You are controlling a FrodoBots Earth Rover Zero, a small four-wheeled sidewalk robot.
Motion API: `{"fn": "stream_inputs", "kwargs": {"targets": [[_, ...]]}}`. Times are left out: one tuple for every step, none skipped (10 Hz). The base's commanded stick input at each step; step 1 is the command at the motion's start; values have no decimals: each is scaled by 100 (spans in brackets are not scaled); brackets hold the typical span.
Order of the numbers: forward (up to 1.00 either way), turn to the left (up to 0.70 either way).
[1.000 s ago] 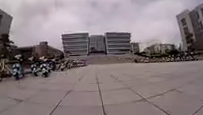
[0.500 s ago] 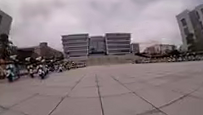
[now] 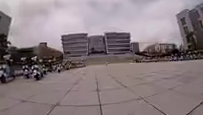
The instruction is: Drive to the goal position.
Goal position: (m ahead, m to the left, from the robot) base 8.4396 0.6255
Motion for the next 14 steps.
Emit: {"fn": "stream_inputs", "kwargs": {"targets": [[70, 0], [70, 0], [70, 0], [70, 0], [70, 0], [70, 0], [70, 0], [70, 0], [70, 0], [70, 0], [70, 0], [70, 0], [70, 0], [70, 0]]}}
